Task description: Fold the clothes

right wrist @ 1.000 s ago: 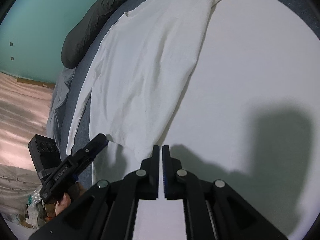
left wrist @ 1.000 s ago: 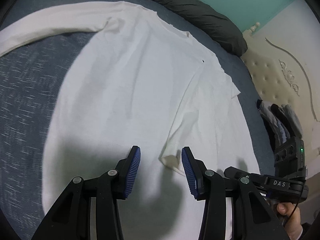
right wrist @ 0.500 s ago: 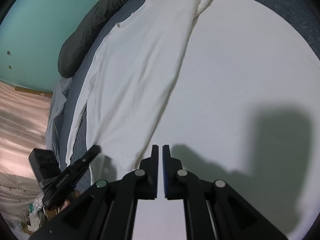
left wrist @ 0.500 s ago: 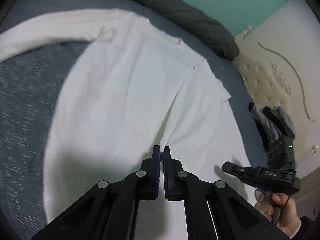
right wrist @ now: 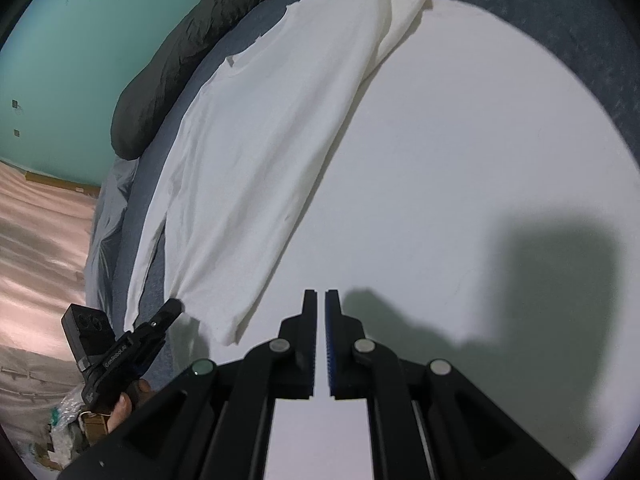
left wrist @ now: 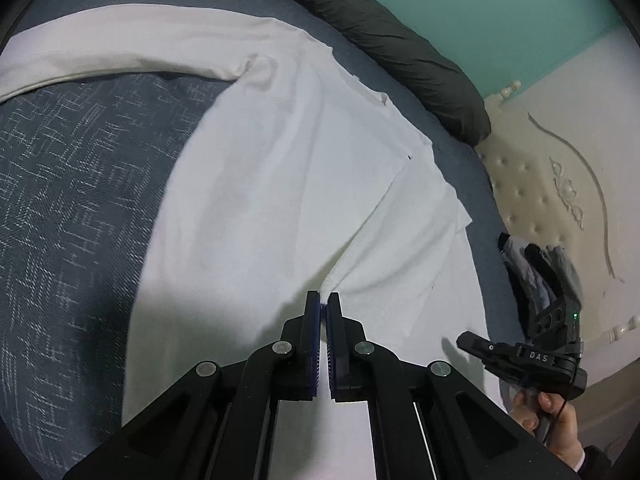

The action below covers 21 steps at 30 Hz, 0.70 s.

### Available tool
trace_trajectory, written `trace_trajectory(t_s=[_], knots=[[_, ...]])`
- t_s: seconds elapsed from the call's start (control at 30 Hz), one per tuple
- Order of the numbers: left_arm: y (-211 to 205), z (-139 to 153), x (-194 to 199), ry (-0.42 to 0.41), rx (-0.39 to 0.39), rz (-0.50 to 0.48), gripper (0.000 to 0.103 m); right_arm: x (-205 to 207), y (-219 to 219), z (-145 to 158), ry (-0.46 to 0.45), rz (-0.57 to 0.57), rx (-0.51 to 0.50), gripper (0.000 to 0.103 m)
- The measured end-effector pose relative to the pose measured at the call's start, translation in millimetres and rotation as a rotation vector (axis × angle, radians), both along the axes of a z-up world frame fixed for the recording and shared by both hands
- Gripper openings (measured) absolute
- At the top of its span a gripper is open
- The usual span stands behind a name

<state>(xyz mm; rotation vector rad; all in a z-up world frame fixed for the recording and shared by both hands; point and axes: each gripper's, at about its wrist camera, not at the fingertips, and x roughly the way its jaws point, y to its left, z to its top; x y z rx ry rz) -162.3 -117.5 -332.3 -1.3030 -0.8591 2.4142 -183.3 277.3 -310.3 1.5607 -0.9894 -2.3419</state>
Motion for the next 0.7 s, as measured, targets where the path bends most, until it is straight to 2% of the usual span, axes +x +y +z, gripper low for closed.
trace_trajectory(t_s=[0.03,0.07,0.1,0.17,0.43,0.7], knots=[[-1.3,1.6,-1.2,0.004,-0.003,0.0,0.003,-4.4,7.4,2.9,0.007,-0.001,0.026,0.005],[-1.9,2.8,-2.8,0.008,-0.002,-0.001,0.003,-8.9,14.7,5.7,0.013,-0.001,0.053,0.011],[-2.7,3.9,-4.4,0.012,-0.001,-0.001,0.003,-13.3,22.1,8.6,0.02,-0.002,0.079,0.026],[-4.6,5.4,-7.4,0.016,-0.002,0.0,0.003,-22.1,36.8,14.4,0.033,-0.003,0.132,0.032],[-15.6,4.6,-14.2,0.015,0.024,0.014,0.003,-58.1,95.6,36.6,0.087,-0.006,0.343,0.032],[-20.9,3.8,-17.3,0.012,0.02,0.026,0.003,-109.1,139.3,34.2,0.147,0.031,0.466,0.032]])
